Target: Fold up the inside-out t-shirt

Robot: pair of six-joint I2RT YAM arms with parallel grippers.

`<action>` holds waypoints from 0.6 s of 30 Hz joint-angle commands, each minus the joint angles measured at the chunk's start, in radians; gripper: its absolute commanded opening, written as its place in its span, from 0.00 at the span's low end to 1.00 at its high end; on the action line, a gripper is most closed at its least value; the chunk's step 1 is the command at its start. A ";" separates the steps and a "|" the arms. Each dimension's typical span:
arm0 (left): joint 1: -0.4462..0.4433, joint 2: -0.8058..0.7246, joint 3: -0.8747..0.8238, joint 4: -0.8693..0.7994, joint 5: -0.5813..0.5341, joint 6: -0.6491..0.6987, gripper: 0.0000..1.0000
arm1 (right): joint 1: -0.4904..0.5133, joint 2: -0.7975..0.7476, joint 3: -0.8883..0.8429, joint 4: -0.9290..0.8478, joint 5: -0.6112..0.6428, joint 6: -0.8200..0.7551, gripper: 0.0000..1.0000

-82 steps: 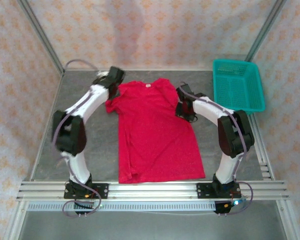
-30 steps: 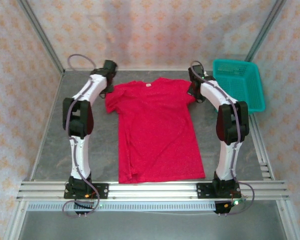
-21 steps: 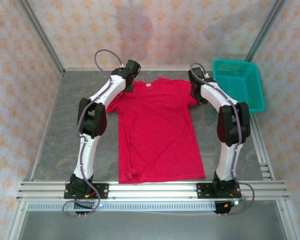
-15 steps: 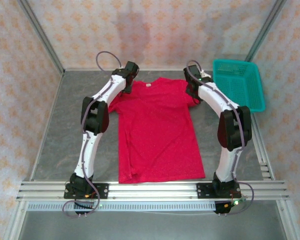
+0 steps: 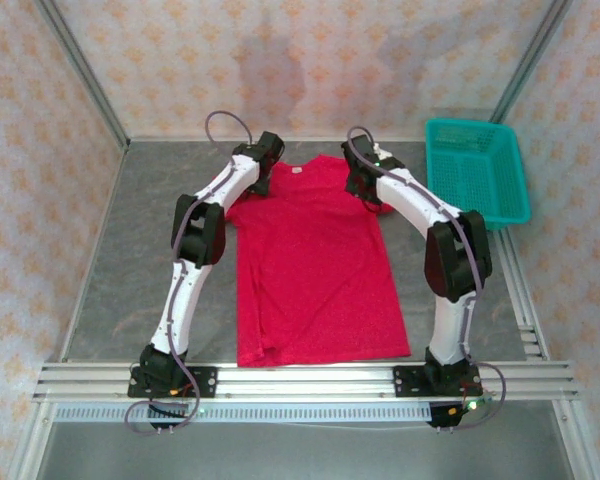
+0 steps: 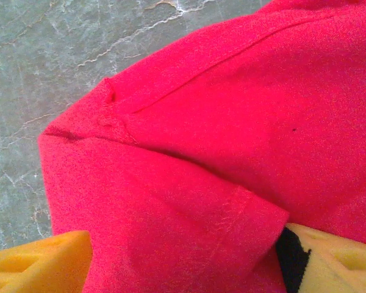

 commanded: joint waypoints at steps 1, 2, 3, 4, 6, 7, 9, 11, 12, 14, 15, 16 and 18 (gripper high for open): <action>0.003 -0.028 -0.003 -0.003 0.015 0.009 0.81 | 0.004 0.013 0.025 0.005 -0.005 -0.008 0.50; 0.005 -0.025 -0.002 -0.005 0.005 0.011 0.80 | 0.006 0.014 0.026 0.005 -0.005 -0.008 0.50; 0.008 -0.021 0.000 -0.011 -0.006 0.011 0.79 | 0.004 0.013 0.026 0.006 -0.003 -0.010 0.50; 0.009 -0.016 0.003 -0.019 -0.014 0.012 0.77 | 0.004 0.012 0.027 0.005 -0.003 -0.012 0.50; 0.020 -0.001 0.026 -0.049 -0.012 -0.003 0.65 | 0.004 0.013 0.029 0.005 -0.006 -0.014 0.49; 0.022 0.000 0.026 -0.052 -0.022 -0.011 0.58 | 0.005 0.013 0.030 0.007 -0.006 -0.013 0.48; 0.025 -0.005 0.024 -0.055 -0.035 -0.022 0.36 | 0.005 0.015 0.030 0.013 -0.015 -0.009 0.45; 0.027 -0.012 0.026 -0.058 -0.054 -0.030 0.20 | 0.006 0.021 0.025 0.021 -0.021 -0.002 0.40; 0.026 -0.016 0.031 -0.061 -0.061 -0.034 0.13 | 0.006 0.026 0.017 0.030 -0.027 0.005 0.36; 0.028 -0.029 0.036 -0.063 -0.076 -0.045 0.02 | 0.007 0.045 -0.004 0.058 -0.050 0.027 0.31; 0.032 -0.040 0.040 -0.067 -0.085 -0.053 0.00 | 0.006 0.059 -0.020 0.077 -0.067 0.046 0.29; 0.036 -0.051 0.043 -0.066 -0.088 -0.058 0.00 | 0.004 0.077 -0.033 0.095 -0.082 0.064 0.28; 0.057 -0.079 0.045 -0.068 -0.091 -0.071 0.00 | -0.005 0.126 -0.045 0.098 -0.110 0.102 0.27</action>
